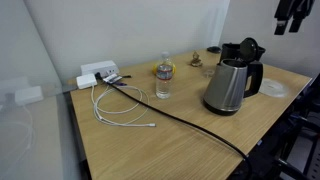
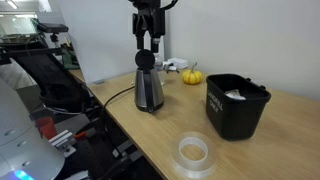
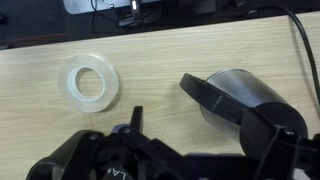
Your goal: Move the water bottle to the right side of the table
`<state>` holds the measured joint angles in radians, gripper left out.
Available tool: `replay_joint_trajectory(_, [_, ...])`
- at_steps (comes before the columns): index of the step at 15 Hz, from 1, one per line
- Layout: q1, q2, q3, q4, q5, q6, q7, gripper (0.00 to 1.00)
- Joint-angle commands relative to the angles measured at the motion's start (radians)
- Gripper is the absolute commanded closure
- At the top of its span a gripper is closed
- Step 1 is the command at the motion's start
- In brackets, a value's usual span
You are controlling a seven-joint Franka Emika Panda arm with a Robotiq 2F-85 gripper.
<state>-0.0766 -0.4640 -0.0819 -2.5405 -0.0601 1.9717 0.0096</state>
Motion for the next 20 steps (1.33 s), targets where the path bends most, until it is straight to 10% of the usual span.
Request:
replay_joint_trajectory(1, [-0.005, 0.000, 0.004, 0.001, 0.002, -0.002, -0.002, 0.00])
replay_joint_trajectory(12, [0.069, 0.119, 0.140, 0.217, -0.200, 0.161, -0.008, 0.00])
replay_joint_trajectory(20, [0.170, 0.257, 0.168, 0.290, -0.131, 0.338, -0.137, 0.00])
